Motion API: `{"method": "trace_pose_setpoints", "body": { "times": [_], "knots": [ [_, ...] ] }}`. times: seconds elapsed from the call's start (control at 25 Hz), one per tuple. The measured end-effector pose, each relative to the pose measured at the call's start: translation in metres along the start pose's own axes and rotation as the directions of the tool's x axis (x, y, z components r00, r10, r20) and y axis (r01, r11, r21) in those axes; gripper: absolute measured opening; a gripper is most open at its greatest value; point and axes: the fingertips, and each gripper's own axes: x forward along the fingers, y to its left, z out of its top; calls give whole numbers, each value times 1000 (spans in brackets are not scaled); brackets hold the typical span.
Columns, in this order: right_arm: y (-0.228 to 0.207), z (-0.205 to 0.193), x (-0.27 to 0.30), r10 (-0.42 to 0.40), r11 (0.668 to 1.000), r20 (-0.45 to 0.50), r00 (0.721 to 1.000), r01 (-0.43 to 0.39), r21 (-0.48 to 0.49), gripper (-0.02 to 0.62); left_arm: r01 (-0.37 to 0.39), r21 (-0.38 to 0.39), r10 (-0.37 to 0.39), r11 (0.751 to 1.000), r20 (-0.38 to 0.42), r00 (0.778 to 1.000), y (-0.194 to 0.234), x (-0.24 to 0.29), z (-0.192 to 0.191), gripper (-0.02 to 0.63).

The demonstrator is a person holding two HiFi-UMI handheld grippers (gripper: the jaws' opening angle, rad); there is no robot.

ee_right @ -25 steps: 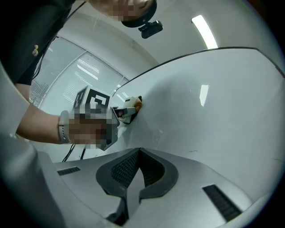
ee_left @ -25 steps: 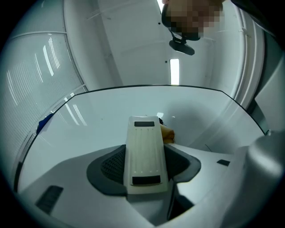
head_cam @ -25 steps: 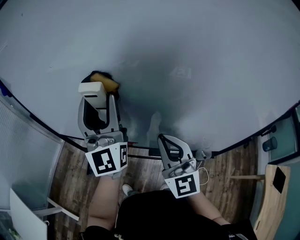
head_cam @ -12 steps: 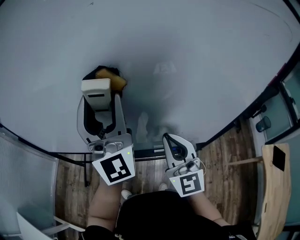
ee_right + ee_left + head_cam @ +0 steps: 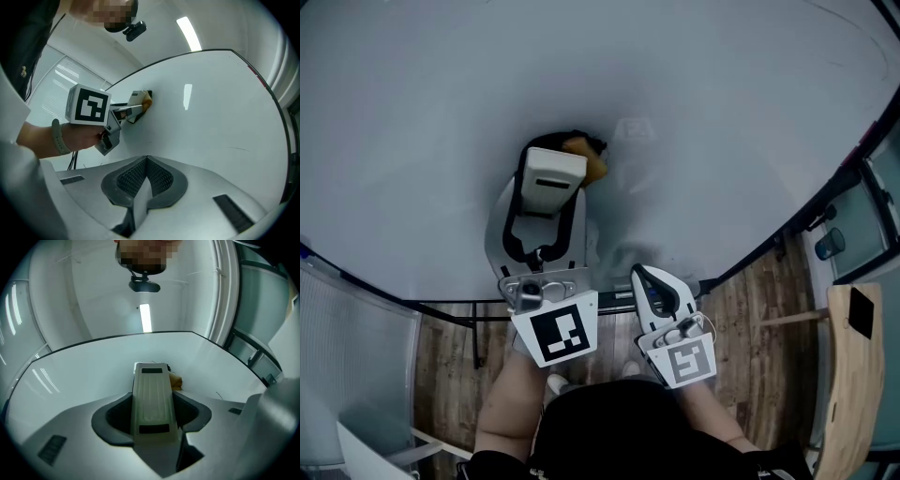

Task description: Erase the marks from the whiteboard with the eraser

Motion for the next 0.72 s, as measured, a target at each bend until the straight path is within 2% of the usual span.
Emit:
{"method": "trace_pose_setpoints", "body": {
  "times": [0.12,0.28,0.48,0.72],
  "knots": [
    [10,1,1,37,999,3,999,-37,13,26,41,50,-38,998,-51,998,-13,-10,-8,258],
    [22,-1,1,76,997,-3,997,-76,28,25,62,66,-52,996,-151,987,-14,-32,-34,259],
    [52,-18,17,117,992,-27,993,-115,51,26,82,0,-79,997,-260,962,8,-69,-85,261],
    [96,-43,45,187,981,-70,980,-182,64,26,62,-77,-88,995,-411,907,36,-124,-152,261]
  ]
}}
